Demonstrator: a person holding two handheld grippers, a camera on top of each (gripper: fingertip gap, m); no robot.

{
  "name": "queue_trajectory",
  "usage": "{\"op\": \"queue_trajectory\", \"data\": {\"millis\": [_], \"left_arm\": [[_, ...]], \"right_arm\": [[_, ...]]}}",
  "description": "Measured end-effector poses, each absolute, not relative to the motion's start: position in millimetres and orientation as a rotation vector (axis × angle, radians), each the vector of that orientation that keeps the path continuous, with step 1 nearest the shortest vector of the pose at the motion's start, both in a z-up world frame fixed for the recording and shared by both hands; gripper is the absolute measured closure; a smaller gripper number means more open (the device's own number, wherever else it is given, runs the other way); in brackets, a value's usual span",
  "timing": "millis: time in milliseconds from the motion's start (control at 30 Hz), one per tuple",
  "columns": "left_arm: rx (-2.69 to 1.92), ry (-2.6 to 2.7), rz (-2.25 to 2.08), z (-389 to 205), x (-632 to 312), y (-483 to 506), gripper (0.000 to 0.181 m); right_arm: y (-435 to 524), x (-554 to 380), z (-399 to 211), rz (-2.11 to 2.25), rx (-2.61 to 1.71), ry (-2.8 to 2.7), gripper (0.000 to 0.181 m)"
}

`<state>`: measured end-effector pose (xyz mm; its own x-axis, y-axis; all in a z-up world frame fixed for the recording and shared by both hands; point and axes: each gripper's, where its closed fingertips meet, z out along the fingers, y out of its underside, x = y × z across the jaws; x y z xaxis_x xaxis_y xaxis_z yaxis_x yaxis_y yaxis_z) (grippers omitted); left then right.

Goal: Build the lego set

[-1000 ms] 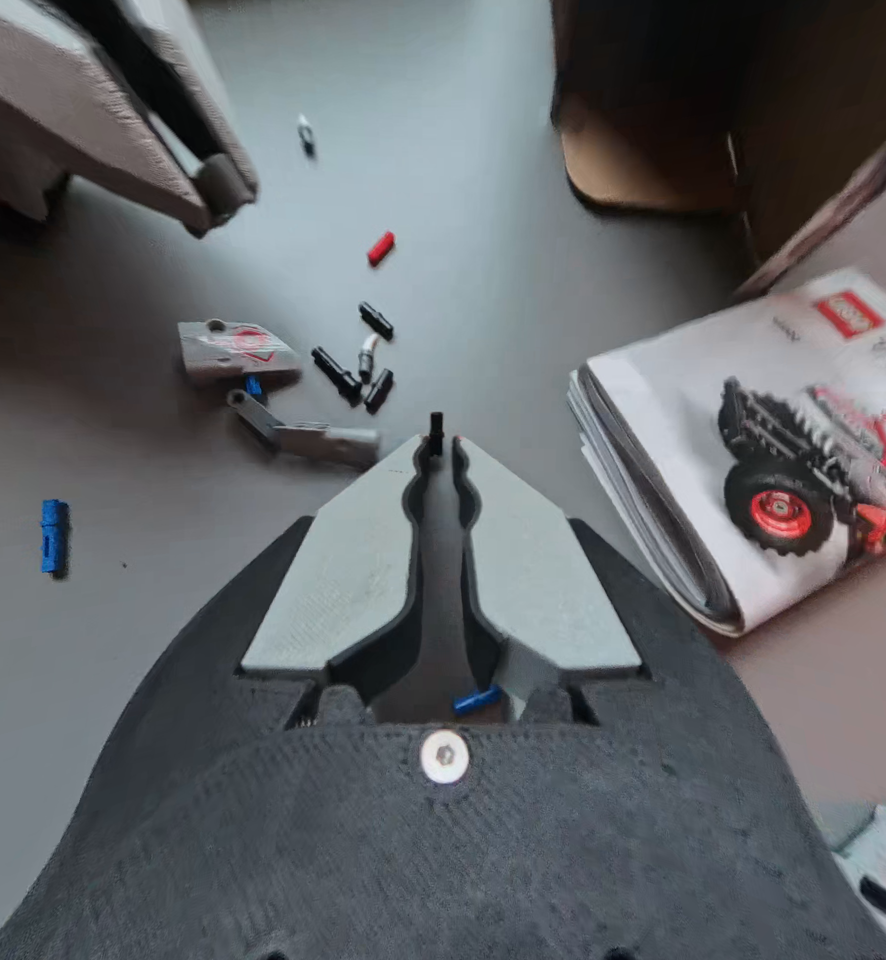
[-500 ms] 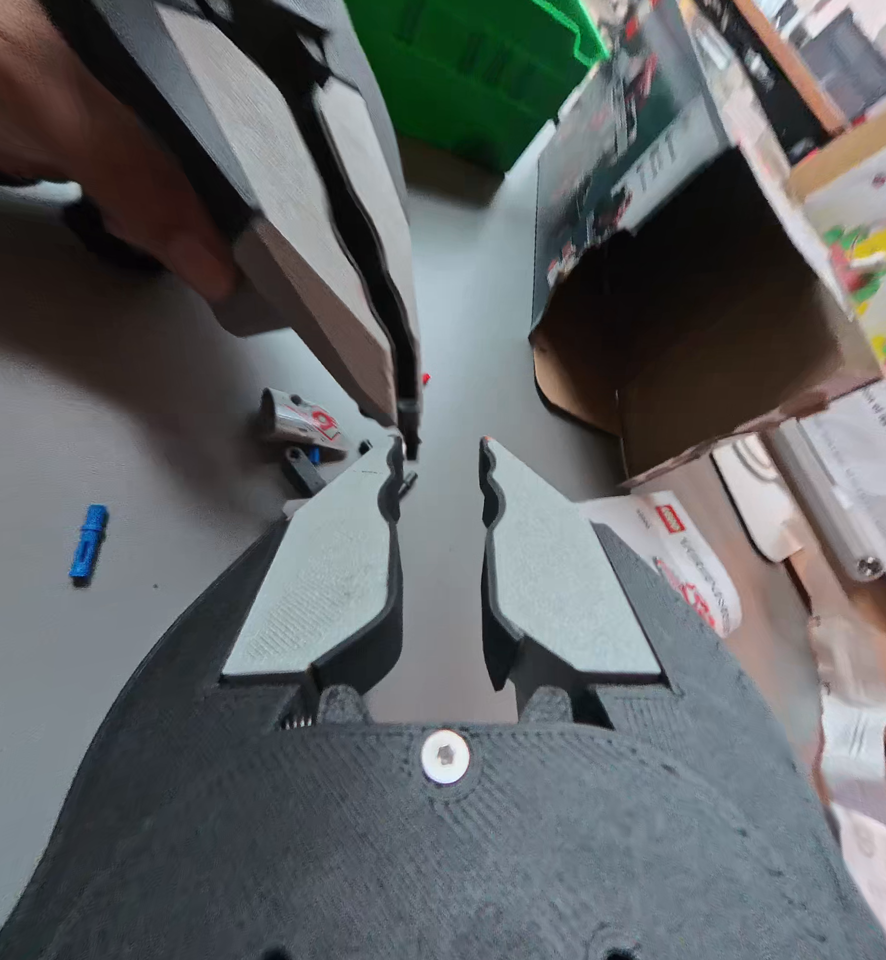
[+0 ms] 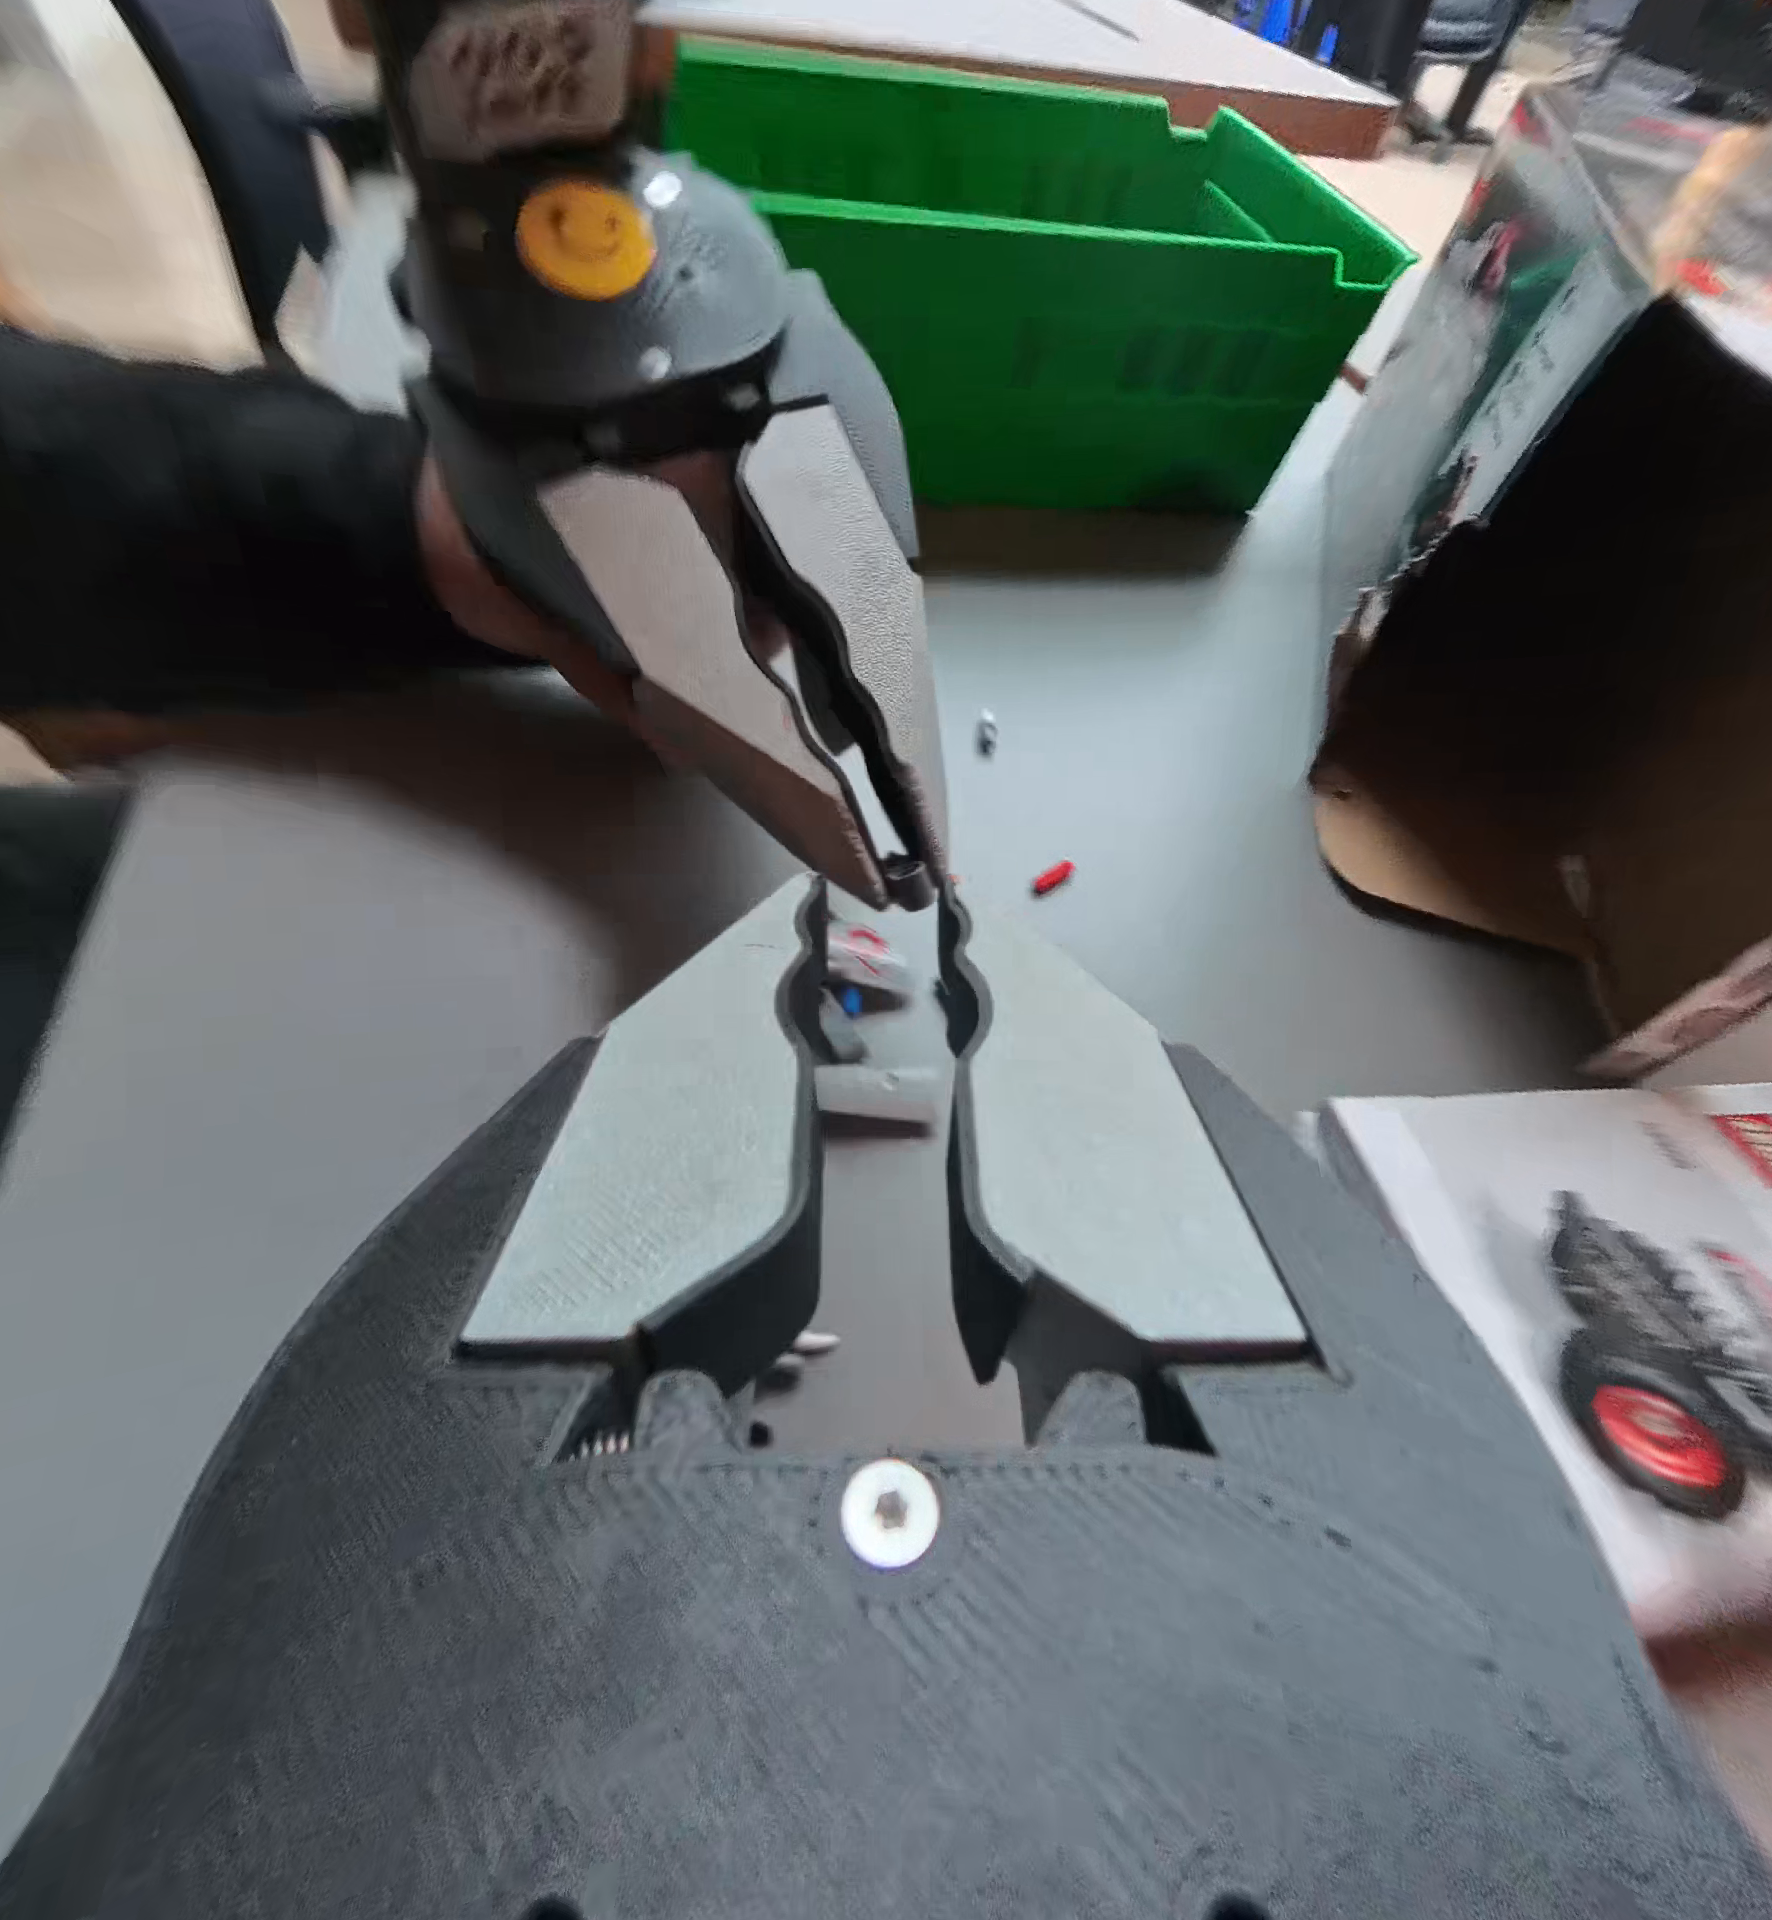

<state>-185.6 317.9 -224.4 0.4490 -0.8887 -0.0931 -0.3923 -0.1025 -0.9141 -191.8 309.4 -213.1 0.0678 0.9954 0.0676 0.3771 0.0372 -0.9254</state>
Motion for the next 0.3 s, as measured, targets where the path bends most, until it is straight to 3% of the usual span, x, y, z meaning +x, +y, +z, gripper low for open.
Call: {"op": "queue_trajectory", "data": {"millis": [33, 200, 300], "left_arm": [[-1.634, 1.142, -0.511, -220.1, -187.1, 318.8, 0.176], [-1.473, 1.266, -0.313, -216.7, -172.9, 307.3, 0.176], [-1.458, 1.255, -0.27, -215.4, -172.0, 309.8, 0.172]], "right_arm": [[307.1, -192.2, -210.4, 0.998, -1.506, -1.423, 0.163], [309.5, -189.4, -209.8, 1.208, -1.61, -1.336, 0.169], [318.0, -186.7, -223.0, 1.089, -1.67, -1.358, 0.181]]}}
